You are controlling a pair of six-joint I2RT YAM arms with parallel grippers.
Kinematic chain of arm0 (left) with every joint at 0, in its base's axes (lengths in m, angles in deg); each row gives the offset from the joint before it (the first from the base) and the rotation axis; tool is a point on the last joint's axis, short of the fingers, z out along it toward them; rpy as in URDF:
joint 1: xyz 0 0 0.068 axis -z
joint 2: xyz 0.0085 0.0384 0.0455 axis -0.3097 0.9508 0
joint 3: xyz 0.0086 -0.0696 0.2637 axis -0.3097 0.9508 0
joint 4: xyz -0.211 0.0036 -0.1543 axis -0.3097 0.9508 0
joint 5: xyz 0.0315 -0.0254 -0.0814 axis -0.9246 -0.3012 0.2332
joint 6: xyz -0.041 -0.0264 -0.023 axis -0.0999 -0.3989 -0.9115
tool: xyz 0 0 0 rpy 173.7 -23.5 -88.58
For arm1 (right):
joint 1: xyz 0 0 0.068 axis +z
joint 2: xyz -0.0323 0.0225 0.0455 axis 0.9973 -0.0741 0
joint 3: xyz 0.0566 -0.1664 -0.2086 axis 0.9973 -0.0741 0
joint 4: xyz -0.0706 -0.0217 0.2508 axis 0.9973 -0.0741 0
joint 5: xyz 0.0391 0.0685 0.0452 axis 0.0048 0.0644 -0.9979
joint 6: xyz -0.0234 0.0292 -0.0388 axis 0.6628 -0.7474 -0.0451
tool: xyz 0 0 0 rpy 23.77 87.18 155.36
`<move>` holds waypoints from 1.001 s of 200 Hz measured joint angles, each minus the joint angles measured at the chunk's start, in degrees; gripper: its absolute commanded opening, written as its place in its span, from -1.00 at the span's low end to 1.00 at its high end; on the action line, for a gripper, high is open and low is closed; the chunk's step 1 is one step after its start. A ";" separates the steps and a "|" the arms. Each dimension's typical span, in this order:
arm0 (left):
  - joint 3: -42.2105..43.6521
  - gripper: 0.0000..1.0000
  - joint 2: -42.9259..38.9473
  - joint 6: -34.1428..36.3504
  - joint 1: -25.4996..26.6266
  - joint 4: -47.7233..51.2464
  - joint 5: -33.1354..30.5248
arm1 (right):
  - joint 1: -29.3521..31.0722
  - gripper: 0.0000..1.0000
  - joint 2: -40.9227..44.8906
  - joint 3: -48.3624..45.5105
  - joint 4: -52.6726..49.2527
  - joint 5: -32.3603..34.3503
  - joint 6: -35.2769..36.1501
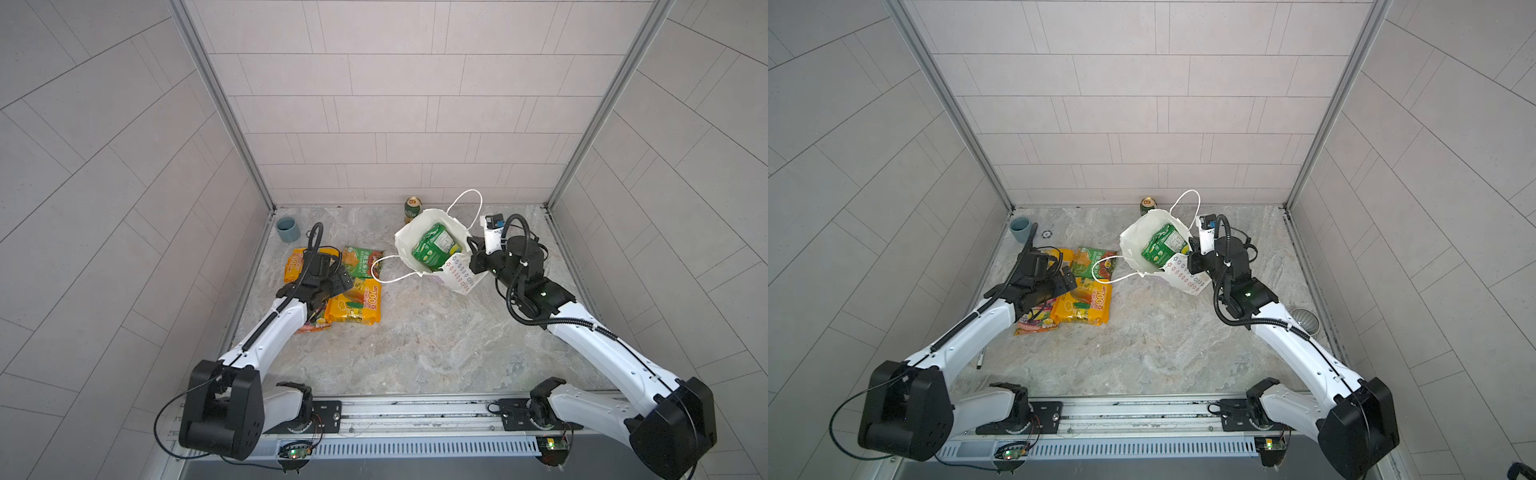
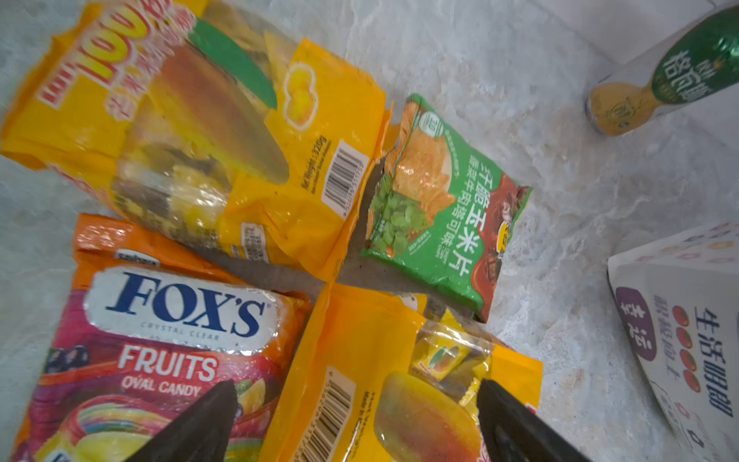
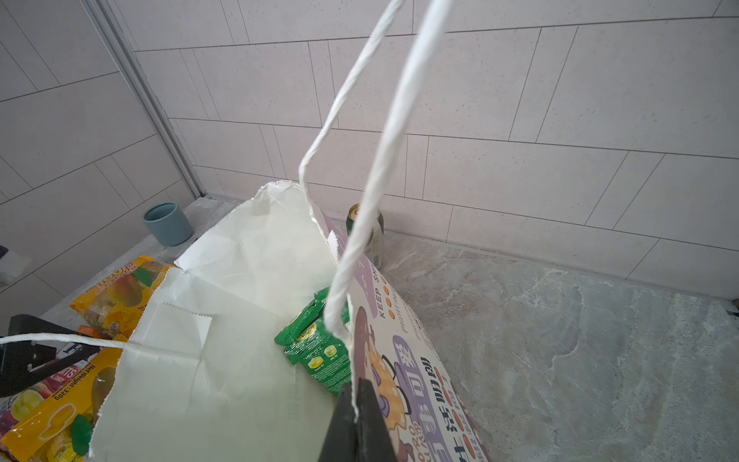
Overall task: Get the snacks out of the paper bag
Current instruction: 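Raise the left gripper up away from the placed yellow packet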
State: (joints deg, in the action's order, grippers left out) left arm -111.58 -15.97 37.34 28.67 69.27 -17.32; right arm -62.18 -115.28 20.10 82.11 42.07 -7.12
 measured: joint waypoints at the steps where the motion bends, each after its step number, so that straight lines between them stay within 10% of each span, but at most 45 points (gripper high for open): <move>1: 0.00 0.98 0.07 0.00 0.00 -0.02 0.15 | 0.00 -1.00 0.00 0.00 0.00 0.00 0.00; 200: 0.31 0.74 1.57 -0.04 1.18 -2.56 5.42 | -0.37 -1.00 -1.70 2.16 -1.60 -1.42 -2.64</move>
State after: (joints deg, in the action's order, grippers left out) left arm -111.27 -14.39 37.30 29.85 66.72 -11.90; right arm -62.55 -116.98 22.26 80.51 40.65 -9.77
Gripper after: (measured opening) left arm 0.870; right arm 0.047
